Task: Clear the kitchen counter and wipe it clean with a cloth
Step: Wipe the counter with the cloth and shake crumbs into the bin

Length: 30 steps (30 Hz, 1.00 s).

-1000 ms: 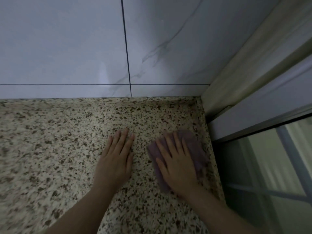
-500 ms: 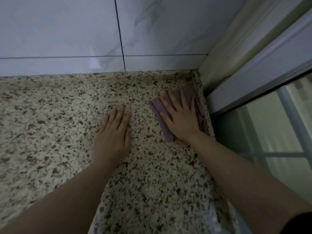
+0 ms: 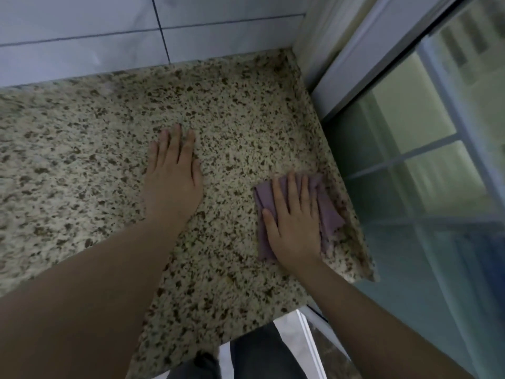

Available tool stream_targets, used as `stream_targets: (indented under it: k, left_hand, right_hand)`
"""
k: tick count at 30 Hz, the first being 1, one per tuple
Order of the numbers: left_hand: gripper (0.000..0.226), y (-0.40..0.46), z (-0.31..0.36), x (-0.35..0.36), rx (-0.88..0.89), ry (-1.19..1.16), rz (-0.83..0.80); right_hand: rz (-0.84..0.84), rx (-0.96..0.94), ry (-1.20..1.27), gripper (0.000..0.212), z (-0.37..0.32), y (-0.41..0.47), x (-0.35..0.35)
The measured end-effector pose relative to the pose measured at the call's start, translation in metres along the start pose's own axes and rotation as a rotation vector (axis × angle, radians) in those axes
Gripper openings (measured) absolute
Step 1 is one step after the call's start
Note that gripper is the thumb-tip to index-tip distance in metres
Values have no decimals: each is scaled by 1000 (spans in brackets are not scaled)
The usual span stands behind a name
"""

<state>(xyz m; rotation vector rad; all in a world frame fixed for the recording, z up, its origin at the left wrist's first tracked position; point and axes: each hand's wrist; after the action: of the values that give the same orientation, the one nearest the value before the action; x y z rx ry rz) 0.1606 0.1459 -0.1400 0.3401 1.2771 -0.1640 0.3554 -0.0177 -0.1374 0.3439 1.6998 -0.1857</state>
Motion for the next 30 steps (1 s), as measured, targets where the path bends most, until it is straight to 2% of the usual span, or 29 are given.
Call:
stream_targets:
  k: [2,7,12,14,17,21,24,30]
  left_hand:
    - [56,1,0,1,19,2,9]
    - [54,0,-4,4,49,5,38]
    - [54,2,-4,4,42,-8,32]
    - [55,2,-4,6,43,10,30]
    - [55,2,-3,6,52,31,17]
    - [56,1,-4,5,66,30,13]
    - [56,1,-4,5,62,19,28]
    - [56,0,-3,2,95,-6,62]
  right_hand:
    - [7,5,10,60,-30,2,3]
    - [-23,-195,53,58,-78,3,13]
    - [-118,-528,-2,56,-25,25,3]
    - [-128,-563,-39,55,4,34,-3]
    - [-129,-462,-88,55,42,32,-13]
    - [-149,-326,23,55,69,-1,-23]
    - [-87,-224,27,54,62,-32,-23]
    - [-27,115,50,55,2,-71,-13]
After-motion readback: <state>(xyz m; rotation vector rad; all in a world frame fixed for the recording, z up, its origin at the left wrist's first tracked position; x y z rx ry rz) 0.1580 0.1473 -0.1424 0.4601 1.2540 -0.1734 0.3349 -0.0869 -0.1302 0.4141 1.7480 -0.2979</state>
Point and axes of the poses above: each hand's wrist, its own y-axis towards the middle knuckle, its own x-axis out of the palm, z = x × y, and after that the axes turned 11 degrees about z, right-handed
